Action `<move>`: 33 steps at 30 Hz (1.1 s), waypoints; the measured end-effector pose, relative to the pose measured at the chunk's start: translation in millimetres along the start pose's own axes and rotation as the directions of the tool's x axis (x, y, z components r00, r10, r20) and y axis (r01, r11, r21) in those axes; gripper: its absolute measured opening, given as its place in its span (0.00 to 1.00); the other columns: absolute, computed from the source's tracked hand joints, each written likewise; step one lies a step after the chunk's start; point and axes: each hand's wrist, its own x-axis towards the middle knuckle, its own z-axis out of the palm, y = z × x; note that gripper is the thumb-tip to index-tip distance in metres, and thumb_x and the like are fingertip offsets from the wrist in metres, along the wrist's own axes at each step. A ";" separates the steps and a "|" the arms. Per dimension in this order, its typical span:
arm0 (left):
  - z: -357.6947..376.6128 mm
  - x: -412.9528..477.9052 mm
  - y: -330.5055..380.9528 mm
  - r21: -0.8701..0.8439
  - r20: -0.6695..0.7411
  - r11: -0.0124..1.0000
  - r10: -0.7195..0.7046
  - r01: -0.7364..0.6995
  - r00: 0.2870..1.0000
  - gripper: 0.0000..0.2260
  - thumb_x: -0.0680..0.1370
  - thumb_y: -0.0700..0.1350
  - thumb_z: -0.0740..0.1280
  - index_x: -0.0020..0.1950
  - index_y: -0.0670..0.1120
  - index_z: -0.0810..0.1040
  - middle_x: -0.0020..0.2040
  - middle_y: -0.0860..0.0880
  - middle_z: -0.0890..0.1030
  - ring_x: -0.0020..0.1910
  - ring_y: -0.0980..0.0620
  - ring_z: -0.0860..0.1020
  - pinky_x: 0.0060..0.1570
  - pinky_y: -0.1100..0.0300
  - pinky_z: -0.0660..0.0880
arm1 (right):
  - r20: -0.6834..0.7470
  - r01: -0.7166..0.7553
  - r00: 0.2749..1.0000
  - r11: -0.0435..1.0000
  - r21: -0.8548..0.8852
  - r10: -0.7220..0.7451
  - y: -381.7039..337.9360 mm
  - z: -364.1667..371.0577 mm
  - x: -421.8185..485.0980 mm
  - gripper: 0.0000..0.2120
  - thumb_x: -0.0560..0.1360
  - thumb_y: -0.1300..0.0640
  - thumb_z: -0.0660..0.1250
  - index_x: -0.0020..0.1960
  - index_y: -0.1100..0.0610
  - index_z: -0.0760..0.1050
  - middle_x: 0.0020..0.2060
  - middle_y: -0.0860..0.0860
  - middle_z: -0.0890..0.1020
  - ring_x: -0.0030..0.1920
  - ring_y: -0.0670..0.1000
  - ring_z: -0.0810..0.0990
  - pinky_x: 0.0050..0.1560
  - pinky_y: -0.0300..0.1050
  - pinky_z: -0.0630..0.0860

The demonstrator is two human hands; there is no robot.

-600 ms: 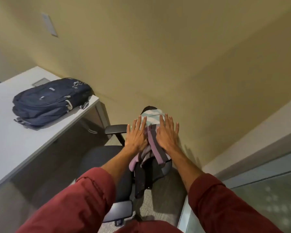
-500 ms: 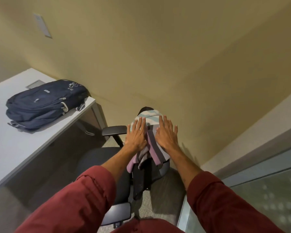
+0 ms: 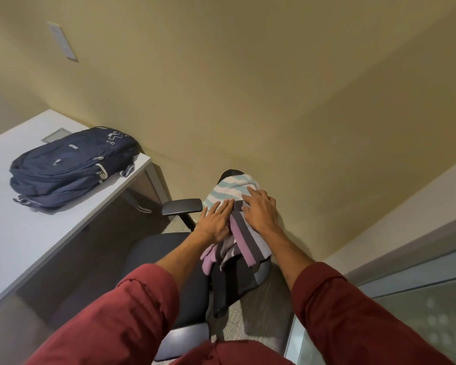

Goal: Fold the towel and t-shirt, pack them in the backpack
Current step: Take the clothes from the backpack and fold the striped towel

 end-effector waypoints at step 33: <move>-12.0 22.8 1.3 -0.068 -0.117 0.997 -0.034 0.026 0.993 0.37 0.88 0.59 0.56 0.87 0.48 0.36 0.88 0.48 0.40 0.87 0.47 0.42 0.84 0.41 0.42 | 0.008 0.133 0.991 0.990 -0.040 -0.133 2.0 -6.2 32.5 0.19 0.75 0.60 0.73 0.66 0.50 0.82 0.62 0.50 0.78 0.65 0.55 0.70 0.63 0.57 0.67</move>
